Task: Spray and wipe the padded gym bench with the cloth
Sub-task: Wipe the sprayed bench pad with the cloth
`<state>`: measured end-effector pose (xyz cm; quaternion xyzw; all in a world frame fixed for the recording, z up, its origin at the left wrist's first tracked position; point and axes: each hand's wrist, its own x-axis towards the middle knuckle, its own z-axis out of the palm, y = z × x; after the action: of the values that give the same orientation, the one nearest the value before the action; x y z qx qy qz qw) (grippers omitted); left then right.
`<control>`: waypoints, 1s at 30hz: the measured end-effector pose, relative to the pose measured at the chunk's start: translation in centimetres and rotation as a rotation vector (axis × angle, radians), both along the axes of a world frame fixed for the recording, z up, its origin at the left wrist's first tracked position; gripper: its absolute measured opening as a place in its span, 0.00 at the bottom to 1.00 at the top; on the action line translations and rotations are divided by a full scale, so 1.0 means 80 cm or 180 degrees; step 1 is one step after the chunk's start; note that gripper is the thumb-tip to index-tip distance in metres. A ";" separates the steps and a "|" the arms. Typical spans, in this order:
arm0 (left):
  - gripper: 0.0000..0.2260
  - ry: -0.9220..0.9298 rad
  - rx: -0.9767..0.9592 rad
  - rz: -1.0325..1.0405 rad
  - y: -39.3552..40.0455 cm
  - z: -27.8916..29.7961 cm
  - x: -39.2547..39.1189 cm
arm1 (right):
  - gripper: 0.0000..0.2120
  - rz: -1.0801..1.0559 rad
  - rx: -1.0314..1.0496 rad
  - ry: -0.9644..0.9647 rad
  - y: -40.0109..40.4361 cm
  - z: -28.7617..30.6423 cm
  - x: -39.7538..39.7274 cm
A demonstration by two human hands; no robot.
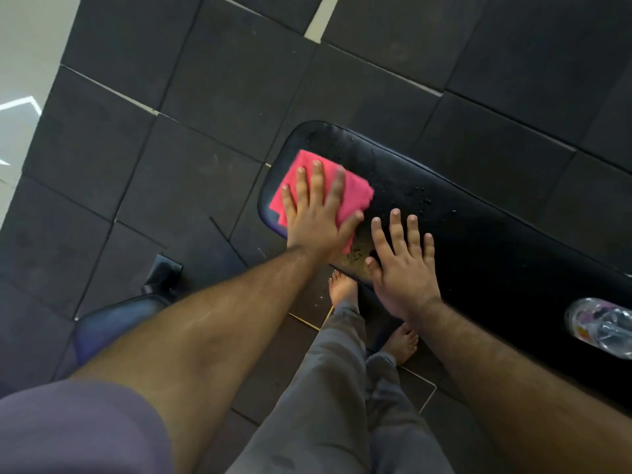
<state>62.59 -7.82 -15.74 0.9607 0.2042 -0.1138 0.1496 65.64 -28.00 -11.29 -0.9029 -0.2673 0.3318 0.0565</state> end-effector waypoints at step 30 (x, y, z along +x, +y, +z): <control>0.37 0.0227 0.0067 -0.1106 0.049 0.025 0.092 | 0.35 -0.0915 0.0376 -0.0189 -0.096 -0.005 -0.004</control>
<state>69.92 -3.92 -13.78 0.9784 0.0415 -0.1697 0.1103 65.28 -35.71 -11.73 -0.9364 -0.1559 0.2772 0.1485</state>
